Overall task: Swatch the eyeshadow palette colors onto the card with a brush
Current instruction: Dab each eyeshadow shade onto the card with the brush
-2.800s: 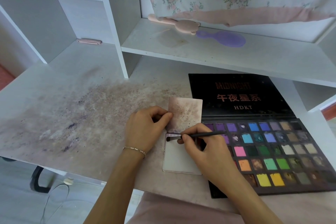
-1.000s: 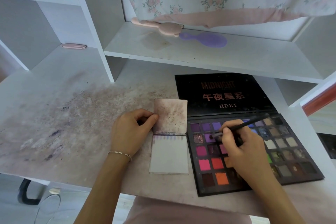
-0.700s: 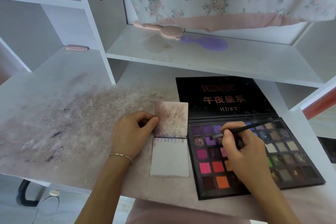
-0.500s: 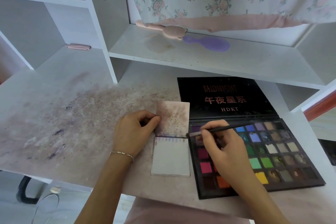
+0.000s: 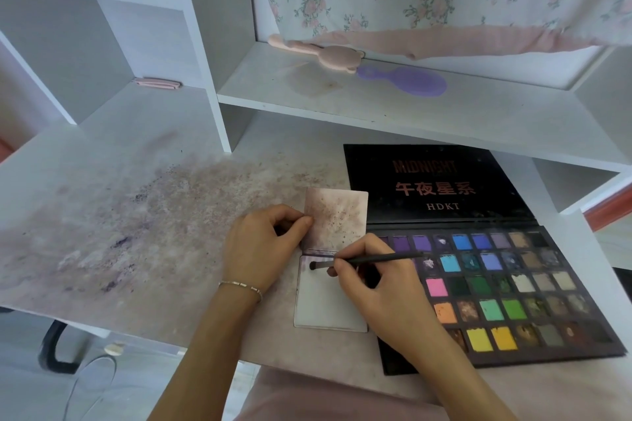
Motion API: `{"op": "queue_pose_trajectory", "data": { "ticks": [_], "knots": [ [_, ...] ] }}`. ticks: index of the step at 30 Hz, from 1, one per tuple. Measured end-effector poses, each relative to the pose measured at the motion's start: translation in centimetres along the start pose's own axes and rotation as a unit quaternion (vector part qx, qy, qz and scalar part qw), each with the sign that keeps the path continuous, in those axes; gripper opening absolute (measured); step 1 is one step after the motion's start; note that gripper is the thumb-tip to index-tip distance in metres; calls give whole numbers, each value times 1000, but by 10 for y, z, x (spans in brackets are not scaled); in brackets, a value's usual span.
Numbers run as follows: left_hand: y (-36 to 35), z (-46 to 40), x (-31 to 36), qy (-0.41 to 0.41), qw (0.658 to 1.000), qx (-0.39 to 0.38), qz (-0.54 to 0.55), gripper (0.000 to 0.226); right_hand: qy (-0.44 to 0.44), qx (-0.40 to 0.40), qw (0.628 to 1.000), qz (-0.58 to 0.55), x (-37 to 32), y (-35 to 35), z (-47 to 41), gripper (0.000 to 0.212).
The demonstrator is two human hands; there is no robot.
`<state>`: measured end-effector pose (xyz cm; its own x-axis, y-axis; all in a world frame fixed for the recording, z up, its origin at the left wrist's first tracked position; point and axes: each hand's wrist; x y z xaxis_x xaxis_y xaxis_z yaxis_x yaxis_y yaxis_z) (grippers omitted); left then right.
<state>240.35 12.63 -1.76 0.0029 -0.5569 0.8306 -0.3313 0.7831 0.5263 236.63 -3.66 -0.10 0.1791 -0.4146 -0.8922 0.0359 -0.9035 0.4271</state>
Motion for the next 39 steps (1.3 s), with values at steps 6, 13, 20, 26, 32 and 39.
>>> {"op": "queue_pose_trajectory", "data": {
  "ticks": [6,13,20,26,32,39],
  "knots": [
    [0,0,-1,6,1000,-3,2,9,-10,-13,1000,-2,-1,-2,-1,13],
    [0,1,0,8,1000,-2,1,7,-21,-32,999,5,-4,0,1,17],
    [0,0,0,7,1000,-6,2,7,-24,-32,999,5,-4,0,1,16],
    [0,1,0,5,1000,-5,2,11,-23,-26,999,8,-5,-1,0,14],
    [1,1,0,6,1000,-2,1,10,-23,-32,999,3,-5,0,0,15],
    [0,1,0,-1,1000,-2,-4,10,-16,-33,999,9,-4,0,0,14]
  ]
}}
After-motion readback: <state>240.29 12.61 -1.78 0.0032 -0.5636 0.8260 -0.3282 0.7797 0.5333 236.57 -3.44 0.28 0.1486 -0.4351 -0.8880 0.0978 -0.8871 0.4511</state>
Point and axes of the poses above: each hand's wrist, its own z-axis away from the middle knuckle, its own y-axis out of the back of the hand, x = y × z, and after that the axes turned 7 degrees about x, right-handed
